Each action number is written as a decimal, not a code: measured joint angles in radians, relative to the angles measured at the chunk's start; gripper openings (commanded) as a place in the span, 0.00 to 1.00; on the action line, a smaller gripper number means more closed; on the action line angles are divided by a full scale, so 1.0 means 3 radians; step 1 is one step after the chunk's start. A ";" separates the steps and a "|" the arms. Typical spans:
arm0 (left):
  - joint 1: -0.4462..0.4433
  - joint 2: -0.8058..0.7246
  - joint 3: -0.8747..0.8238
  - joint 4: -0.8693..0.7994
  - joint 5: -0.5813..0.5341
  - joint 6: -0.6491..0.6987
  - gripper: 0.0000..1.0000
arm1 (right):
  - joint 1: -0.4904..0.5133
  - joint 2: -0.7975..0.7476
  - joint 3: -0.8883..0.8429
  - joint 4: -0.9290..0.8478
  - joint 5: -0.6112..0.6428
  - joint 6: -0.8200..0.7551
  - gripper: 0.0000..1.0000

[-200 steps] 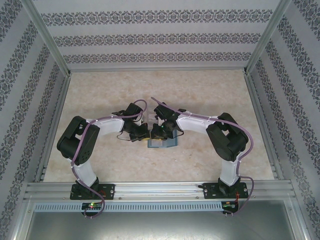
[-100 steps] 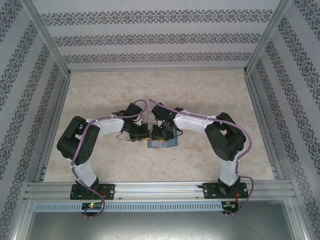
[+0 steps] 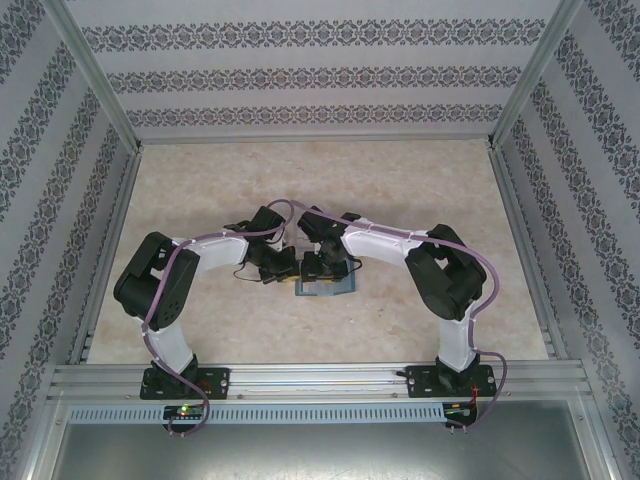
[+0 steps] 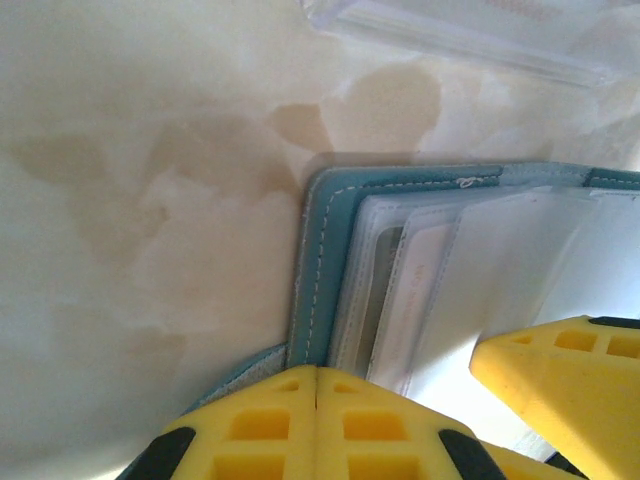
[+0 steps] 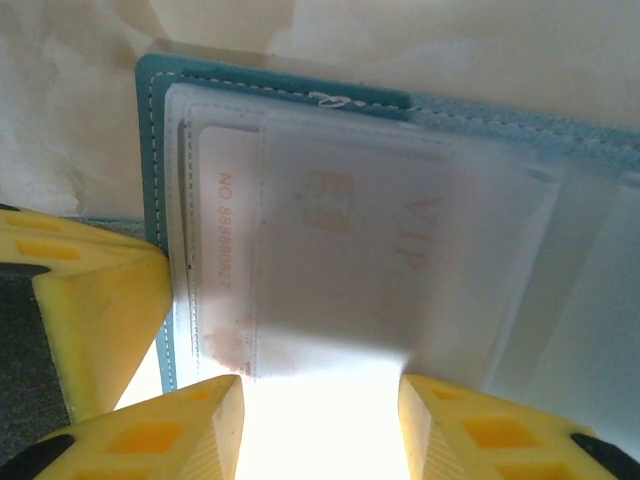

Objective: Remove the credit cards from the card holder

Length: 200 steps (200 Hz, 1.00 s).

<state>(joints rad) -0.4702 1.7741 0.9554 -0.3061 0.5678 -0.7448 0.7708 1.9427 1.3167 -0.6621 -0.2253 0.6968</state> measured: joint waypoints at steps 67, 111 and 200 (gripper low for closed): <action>0.0000 0.0000 0.0000 0.0000 0.0001 0.0001 0.02 | 0.0022 0.0036 0.0128 -0.0225 0.0206 -0.0072 0.60; 0.0000 0.0001 0.0000 0.0000 0.0001 0.0001 0.02 | 0.0043 0.0043 0.0160 -0.0315 0.0299 -0.0075 0.62; 0.0000 0.0006 0.0000 0.0000 0.0003 0.0003 0.01 | 0.0043 0.0042 0.0160 -0.0384 0.0355 -0.0062 0.43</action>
<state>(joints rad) -0.4702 1.7760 0.9554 -0.3061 0.5686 -0.7441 0.7837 1.9553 1.3647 -0.7773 -0.1188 0.6781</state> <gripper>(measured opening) 0.052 0.461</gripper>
